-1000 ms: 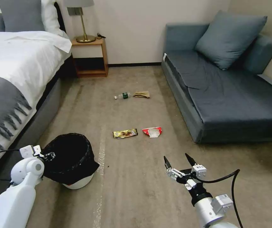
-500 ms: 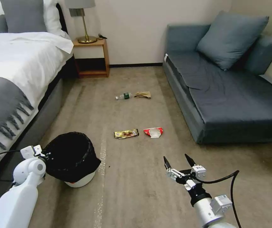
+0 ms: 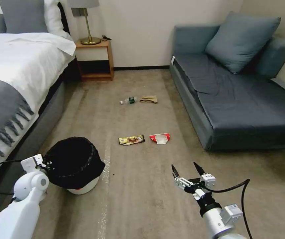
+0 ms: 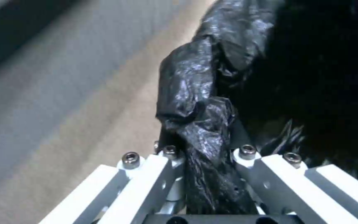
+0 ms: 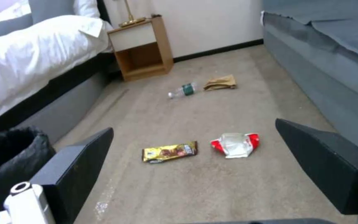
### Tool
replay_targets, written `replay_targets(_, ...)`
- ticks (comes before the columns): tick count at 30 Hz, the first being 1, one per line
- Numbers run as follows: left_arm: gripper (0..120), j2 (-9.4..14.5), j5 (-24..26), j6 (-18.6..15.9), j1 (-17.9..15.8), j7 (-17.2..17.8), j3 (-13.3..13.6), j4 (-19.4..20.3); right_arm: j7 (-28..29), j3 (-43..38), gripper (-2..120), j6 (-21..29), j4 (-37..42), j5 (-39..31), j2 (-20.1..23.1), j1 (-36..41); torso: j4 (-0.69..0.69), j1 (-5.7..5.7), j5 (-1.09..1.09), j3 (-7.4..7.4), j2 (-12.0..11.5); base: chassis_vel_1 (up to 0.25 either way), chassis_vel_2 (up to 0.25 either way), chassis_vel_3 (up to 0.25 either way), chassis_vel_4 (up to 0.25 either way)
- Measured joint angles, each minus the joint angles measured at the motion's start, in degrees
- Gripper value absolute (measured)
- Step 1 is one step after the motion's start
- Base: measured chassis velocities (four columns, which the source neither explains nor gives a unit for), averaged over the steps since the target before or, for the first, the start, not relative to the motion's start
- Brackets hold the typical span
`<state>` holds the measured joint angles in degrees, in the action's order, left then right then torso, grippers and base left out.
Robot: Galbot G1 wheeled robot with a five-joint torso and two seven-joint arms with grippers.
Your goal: Pick up the trash bin, then pick up the garbage on the floor and place it into the trash bin.
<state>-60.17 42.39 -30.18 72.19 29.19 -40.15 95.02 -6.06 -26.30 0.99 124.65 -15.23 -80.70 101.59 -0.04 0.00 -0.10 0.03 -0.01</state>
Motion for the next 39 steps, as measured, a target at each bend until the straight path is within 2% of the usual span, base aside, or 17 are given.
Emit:
replay_targets(5, 7, 0.19, -5.90, 2.07, 2.85, 0.31, -1.07, 4.64, -0.06, 0.05, 100, 0.13, 0.28, -0.68, 0.40, 0.02, 0.04, 0.00, 0.08, -0.01, 0.00, 0.000, 0.000, 0.000, 0.000)
replay_targets(12, 6, 0.19, -9.42, 3.17, 5.20, 0.52, -1.79, 8.44, -0.23, 0.10, 100, 0.09, 0.84, -1.03, 0.73, 0.23, 0.04, 0.00, 0.10, -0.02, 0.00, 0.000, 0.000, 0.000, 0.000)
replay_targets(15, 6, 0.19, -14.10, 5.22, 6.99, 0.50, -2.04, 10.00, -0.86, 0.08, 100, -0.13, 1.16, -1.76, 1.15, 0.35, 0.04, 0.00, 0.10, -0.02, 0.00, 0.000, 0.000, 0.000, 0.000)
replay_targets(29, 6, -1.97, -20.19, 8.21, 12.36, 0.45, -2.46, 13.28, -3.20, -0.01, 100, -3.34, 1.96, -2.81, 1.74, 0.93, 0.04, 0.00, 0.11, -0.03, 0.00, 0.000, 0.000, 0.000, 0.000)
replay_targets(39, 6, -3.32, -21.74, 9.53, 14.61, 0.38, -2.47, 14.28, -4.10, -0.30, 100, -5.46, 1.41, -2.36, 1.73, 1.52, 0.04, 0.00, 0.10, -0.03, 0.00, 0.000, 0.000, 0.000, 0.000)
